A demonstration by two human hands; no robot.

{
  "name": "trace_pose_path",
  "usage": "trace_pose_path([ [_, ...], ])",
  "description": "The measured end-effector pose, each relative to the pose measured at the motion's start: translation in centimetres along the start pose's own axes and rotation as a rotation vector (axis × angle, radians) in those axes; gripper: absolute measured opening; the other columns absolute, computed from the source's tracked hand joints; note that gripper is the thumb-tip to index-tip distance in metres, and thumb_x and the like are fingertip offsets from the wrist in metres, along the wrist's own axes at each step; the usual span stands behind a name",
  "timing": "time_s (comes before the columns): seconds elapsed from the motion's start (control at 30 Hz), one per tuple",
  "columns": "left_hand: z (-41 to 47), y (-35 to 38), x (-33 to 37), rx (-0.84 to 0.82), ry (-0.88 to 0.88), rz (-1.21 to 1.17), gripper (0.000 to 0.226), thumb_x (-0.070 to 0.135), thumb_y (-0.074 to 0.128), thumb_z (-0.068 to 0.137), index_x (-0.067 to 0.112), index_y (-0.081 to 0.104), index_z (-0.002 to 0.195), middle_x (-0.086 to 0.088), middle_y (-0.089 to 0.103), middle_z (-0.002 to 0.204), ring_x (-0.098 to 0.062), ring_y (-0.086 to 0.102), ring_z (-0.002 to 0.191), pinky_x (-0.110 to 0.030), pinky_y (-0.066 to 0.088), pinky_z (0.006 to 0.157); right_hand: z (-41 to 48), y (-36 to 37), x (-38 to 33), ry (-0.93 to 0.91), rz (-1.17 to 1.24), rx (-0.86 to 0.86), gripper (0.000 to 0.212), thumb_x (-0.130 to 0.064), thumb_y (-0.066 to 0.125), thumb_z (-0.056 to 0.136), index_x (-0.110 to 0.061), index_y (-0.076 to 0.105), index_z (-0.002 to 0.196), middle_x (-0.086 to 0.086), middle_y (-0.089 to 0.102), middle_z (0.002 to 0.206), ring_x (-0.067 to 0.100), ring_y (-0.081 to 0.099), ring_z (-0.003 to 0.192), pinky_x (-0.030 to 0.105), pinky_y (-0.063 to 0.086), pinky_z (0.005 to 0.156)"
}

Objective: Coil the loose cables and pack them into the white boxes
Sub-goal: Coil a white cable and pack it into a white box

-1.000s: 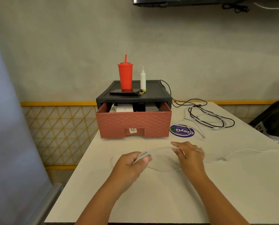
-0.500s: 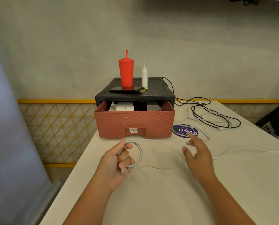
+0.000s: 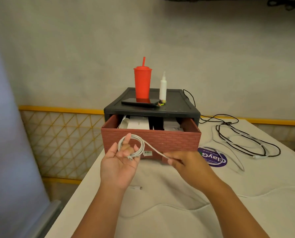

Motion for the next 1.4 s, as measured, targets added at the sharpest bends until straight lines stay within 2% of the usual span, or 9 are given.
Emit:
trace_pose_path([
  [0.17, 1.6, -2.2, -0.7, 0.005, 0.018, 0.120, 0.040, 0.024, 0.041, 0.085, -0.002, 0.057, 0.111, 0.003, 0.045, 0.050, -0.008, 0.052, 0.047, -0.025, 0.056, 0.072, -0.6, 3.7, 1.8, 0.066, 0.048, -0.132, 0.030, -0.024, 0.057, 0.091, -0.033, 0.062, 0.119, -0.040, 0.051, 0.054, -0.015, 0.050, 0.060, 0.005, 0.037, 0.059],
  [0.57, 0.3, -0.3, -1.3, -0.175, 0.170, 0.523, 0.040, 0.025, 0.042, 0.084, 0.004, 0.054, 0.115, -0.001, 0.057, 0.060, -0.015, 0.062, 0.066, -0.024, 0.054, 0.070, -2.4, 4.6, 0.9, 0.168, 0.296, -0.321, 0.013, -0.022, 0.051, 0.094, -0.031, 0.060, 0.091, -0.010, 0.054, 0.046, -0.001, 0.047, 0.049, 0.012, 0.039, 0.061],
  [0.77, -0.8, 0.7, -2.8, -0.285, 0.494, 1.426, 0.032, 0.033, 0.040, 0.087, 0.057, 0.062, 0.083, 0.005, 0.068, 0.080, 0.002, 0.058, 0.096, -0.008, 0.038, 0.088, -2.7, 4.8, 0.0, 0.148, 0.297, -0.380, 0.008, -0.023, 0.053, 0.093, -0.029, 0.060, 0.091, -0.012, 0.054, 0.046, -0.002, 0.043, 0.042, 0.011, 0.032, 0.050],
  [0.9, -1.0, 0.0, -4.5, -0.376, 0.597, 1.884, 0.025, 0.038, 0.035, 0.088, 0.020, 0.052, 0.091, 0.013, 0.059, 0.077, -0.005, 0.056, 0.072, -0.023, 0.046, 0.066, -2.4, 3.4, 0.2, 0.109, 0.241, -0.288, 0.017, -0.017, 0.060, 0.088, -0.028, 0.061, 0.075, -0.017, 0.048, 0.043, 0.000, 0.039, 0.041, 0.014, 0.029, 0.047],
  [1.0, -1.3, -0.1, -5.1, -0.443, 0.496, 1.835, 0.032, 0.043, 0.037, 0.088, 0.017, 0.052, 0.099, 0.008, 0.058, 0.075, -0.007, 0.056, 0.073, -0.034, 0.045, 0.070, -2.1, 1.4, 0.7, 0.096, 0.172, -0.136, 0.021, -0.017, 0.066, 0.083, -0.026, 0.060, 0.065, -0.017, 0.047, 0.042, 0.001, 0.040, 0.041, 0.013, 0.031, 0.046],
  [1.1, -1.3, 0.0, -6.0, -0.508, 0.339, 1.694, 0.049, 0.050, 0.050, 0.084, 0.008, 0.059, 0.107, -0.001, 0.051, 0.114, -0.014, 0.046, 0.112, -0.037, 0.047, 0.076, -2.1, -0.2, 1.3, 0.101, 0.237, -0.001, 0.019, -0.020, 0.076, 0.073, -0.022, 0.063, 0.060, -0.012, 0.047, 0.045, 0.001, 0.039, 0.044, 0.015, 0.034, 0.048],
  [1.13, -1.3, 0.0, -6.2, -0.528, 0.309, 1.672, 0.050, 0.052, 0.053, 0.080, 0.008, 0.061, 0.101, 0.003, 0.066, 0.084, -0.007, 0.063, 0.082, -0.033, 0.045, 0.069, -2.1, -0.7, 1.3, 0.095, 0.257, 0.039, 0.017, -0.021, 0.078, 0.069, -0.021, 0.064, 0.060, -0.010, 0.048, 0.047, 0.001, 0.038, 0.045, 0.016, 0.034, 0.048],
  [1.17, -1.3, 0.0, -6.3, -0.535, 0.294, 1.659, 0.050, 0.054, 0.054, 0.076, 0.007, 0.062, 0.093, 0.016, 0.040, 0.071, -0.002, 0.040, 0.065, -0.029, 0.041, 0.063, -2.1, -1.1, 1.3, 0.091, 0.276, 0.075, 0.015, -0.021, 0.079, 0.067, -0.020, 0.066, 0.060, -0.008, 0.049, 0.049, 0.001, 0.039, 0.046, 0.016, 0.034, 0.048],
  [1.4, -0.7, -0.6, -4.6, -0.263, 0.049, 1.125, 0.027, 0.036, 0.057, 0.084, 0.017, 0.064, 0.066, 0.010, 0.029, 0.039, -0.006, 0.027, 0.035, -0.022, 0.045, 0.061, -2.5, -4.1, 2.6, 0.089, 0.315, 0.365, 0.028, -0.011, 0.067, 0.081, -0.035, 0.063, 0.068, -0.024, 0.064, 0.060, -0.011, 0.056, 0.064, 0.000, 0.038, 0.061],
])
Point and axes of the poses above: each hand's wrist, its own z-axis towards the middle knuckle, its own y-axis out of the palm, x = y × z, the point moved 8 cm from there along z, towards the middle knuckle
